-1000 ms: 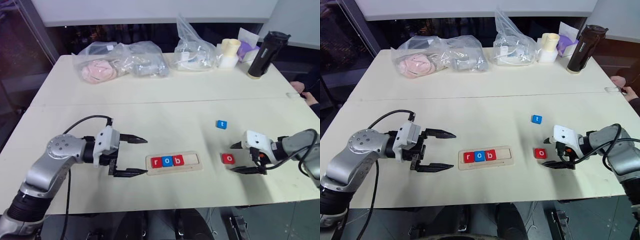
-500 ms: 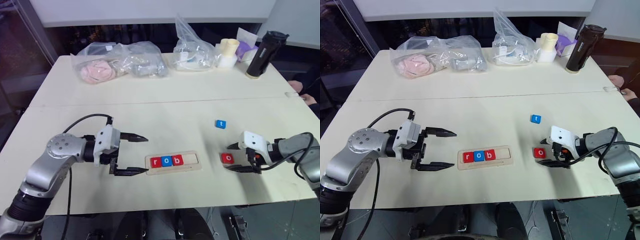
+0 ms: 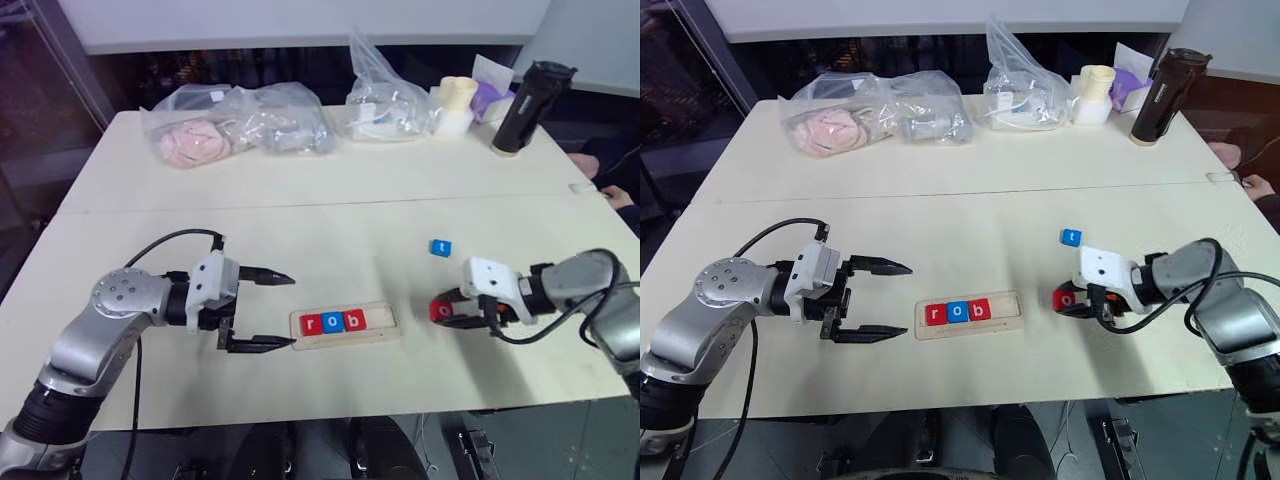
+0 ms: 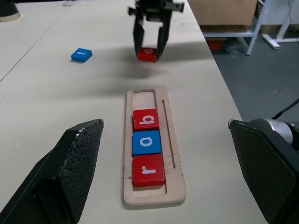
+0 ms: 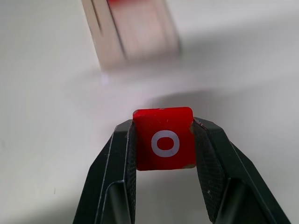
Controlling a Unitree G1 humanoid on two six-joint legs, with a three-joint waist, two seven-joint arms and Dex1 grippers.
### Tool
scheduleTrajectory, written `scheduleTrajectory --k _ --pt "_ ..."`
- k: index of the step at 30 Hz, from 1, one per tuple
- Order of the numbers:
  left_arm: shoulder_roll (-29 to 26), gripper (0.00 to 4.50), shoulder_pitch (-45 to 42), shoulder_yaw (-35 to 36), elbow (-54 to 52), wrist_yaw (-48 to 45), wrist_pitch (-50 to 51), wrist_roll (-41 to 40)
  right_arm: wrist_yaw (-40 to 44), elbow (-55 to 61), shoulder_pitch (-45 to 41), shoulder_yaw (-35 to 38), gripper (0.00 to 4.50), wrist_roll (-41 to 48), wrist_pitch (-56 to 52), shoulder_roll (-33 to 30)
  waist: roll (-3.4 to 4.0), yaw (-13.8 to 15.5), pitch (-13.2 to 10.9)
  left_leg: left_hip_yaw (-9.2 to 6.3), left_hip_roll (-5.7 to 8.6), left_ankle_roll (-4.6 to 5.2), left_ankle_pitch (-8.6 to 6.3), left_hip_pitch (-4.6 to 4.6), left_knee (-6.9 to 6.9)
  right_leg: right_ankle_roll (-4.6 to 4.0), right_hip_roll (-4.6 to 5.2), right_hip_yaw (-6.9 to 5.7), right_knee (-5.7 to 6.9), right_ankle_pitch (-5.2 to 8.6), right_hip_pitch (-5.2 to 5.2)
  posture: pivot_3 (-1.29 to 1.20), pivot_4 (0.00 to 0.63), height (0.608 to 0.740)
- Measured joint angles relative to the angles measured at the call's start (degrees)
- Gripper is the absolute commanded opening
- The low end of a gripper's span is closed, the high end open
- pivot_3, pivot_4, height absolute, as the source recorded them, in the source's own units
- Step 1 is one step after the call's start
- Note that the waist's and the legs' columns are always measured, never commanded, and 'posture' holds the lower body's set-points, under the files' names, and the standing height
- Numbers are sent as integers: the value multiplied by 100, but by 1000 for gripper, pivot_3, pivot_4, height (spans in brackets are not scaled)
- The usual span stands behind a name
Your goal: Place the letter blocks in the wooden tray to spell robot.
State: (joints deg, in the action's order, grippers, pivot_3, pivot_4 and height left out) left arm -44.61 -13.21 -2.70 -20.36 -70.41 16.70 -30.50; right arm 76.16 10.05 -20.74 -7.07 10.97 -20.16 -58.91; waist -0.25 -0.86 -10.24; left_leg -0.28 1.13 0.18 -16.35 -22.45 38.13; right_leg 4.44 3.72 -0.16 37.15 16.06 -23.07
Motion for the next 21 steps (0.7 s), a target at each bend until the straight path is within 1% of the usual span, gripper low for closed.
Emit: scheduleTrajectory --k 3,8,12,21 --pt "19 4500 -58 -10 0 -10 -2 0 17 275 -609 -453 1127 -64 -211 425 0 17 0 -1 -1 -1 0 -1 -1 -2 -1 -1 0 -1 -2 0 150 740" --pt "22 4500 -49 -4 -3 36 6 1 -33 228 -665 -1089 1127 -331 -312 711 0 120 0 0 7 -1 0 -35 3 -1 7 -1 -10 -2 -25 0 150 740" --pt "20 4500 81 6 -41 76 16 1 -73 116 -669 -1291 1127 -515 -251 841 0 129 0 -1 7 -2 1 -42 4 -1 6 -2 -5 -2 -34 0 150 740" --pt "20 4500 161 15 -147 200 33 -10 -78 -5 -669 -1419 1127 -599 -247 1018 0 122 0 -1 6 -4 3 -37 5 -3 6 -3 -1 -3 -32 0 150 740"
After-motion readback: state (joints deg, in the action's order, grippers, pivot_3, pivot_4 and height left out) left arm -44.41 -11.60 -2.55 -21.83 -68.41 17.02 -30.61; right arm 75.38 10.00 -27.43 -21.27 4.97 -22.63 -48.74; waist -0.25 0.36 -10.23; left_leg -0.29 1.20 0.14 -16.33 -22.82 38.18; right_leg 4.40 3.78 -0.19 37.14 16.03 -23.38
